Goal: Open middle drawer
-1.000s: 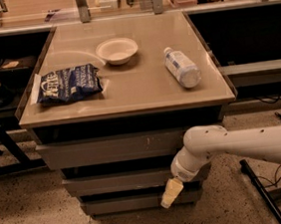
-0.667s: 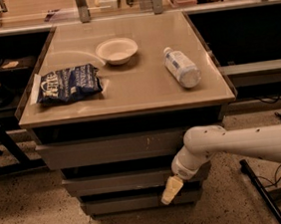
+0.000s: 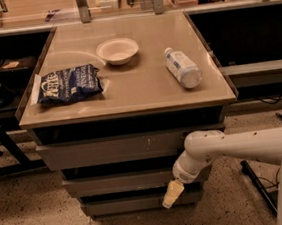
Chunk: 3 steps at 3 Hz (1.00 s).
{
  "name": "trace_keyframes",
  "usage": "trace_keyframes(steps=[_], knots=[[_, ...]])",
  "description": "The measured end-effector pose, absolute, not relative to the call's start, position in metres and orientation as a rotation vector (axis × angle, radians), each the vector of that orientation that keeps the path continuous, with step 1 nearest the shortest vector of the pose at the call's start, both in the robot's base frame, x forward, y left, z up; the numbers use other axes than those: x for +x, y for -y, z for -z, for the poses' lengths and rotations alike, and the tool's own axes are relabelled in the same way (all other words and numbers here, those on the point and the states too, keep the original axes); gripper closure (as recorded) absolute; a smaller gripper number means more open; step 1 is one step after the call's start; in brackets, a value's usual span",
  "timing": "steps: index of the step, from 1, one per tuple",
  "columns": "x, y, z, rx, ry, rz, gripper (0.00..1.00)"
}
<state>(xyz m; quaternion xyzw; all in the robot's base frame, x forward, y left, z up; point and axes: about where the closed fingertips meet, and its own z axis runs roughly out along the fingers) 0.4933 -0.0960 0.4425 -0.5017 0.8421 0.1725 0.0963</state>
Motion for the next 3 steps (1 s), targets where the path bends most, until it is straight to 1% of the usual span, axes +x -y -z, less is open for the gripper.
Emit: trace_keyframes(steps=[3], knots=[[0.456, 0.111, -0.428, -1.62, -2.551, -0.563, 0.0]])
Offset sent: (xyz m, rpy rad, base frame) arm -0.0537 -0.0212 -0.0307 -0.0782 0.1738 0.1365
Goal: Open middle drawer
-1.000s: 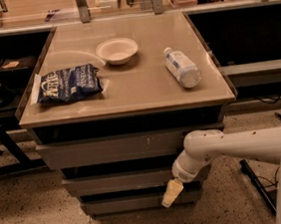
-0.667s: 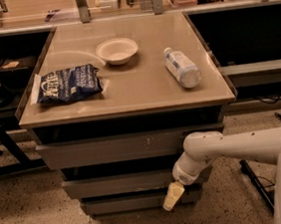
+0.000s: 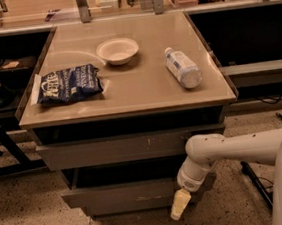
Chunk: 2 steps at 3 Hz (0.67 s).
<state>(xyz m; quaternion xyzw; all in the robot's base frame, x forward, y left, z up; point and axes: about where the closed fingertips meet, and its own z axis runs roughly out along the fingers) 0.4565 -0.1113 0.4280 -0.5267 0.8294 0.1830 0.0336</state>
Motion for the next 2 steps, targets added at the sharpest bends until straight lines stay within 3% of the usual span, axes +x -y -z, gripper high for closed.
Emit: trace_keyframes(steps=[2], knots=[[0.412, 0.126, -0.449, -1.755, -2.555, -0.619, 0.0]])
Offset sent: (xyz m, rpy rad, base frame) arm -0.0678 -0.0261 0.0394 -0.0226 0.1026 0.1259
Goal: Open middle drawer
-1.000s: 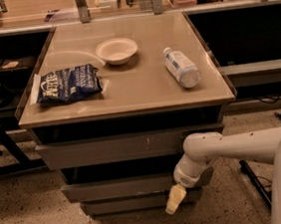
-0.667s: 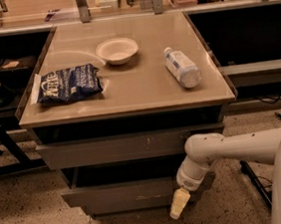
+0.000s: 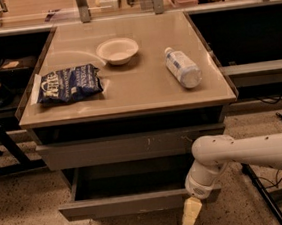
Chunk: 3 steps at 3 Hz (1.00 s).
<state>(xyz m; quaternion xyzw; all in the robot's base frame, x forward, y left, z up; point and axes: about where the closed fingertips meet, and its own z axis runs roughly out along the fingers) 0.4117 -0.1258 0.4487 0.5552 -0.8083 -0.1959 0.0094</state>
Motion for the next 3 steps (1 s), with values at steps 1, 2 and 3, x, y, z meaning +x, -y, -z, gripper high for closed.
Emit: trace_keyframes(steps=[1, 2, 3], knots=[[0.396, 0.133, -0.46, 1.735, 2.495, 0.654, 0.0], [0.384, 0.14, -0.466, 1.712, 2.471, 0.682, 0.0], [0.383, 0.14, -0.466, 1.711, 2.47, 0.684, 0.0]])
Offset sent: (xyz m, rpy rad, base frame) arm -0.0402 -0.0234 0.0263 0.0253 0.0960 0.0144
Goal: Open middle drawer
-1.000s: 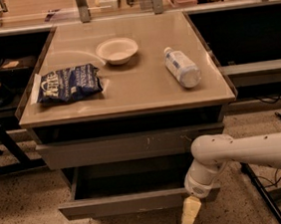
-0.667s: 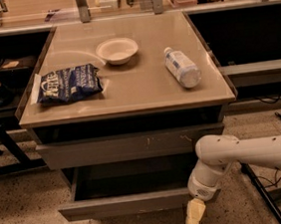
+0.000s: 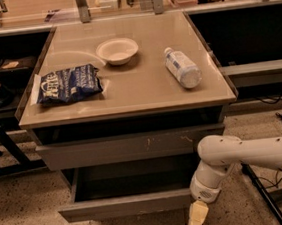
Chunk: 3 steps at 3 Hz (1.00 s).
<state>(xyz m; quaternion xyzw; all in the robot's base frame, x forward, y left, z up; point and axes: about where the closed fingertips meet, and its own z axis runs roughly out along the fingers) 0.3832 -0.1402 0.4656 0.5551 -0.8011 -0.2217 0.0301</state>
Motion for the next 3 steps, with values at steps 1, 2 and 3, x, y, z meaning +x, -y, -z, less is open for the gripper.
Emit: trace_keyframes(steps=[1, 2, 3], knots=[[0.4, 0.128, -0.472, 1.777, 2.507, 0.687, 0.0], [0.418, 0.113, -0.47, 1.832, 2.529, 0.702, 0.0], [0.426, 0.103, -0.457, 1.843, 2.526, 0.705, 0.0]])
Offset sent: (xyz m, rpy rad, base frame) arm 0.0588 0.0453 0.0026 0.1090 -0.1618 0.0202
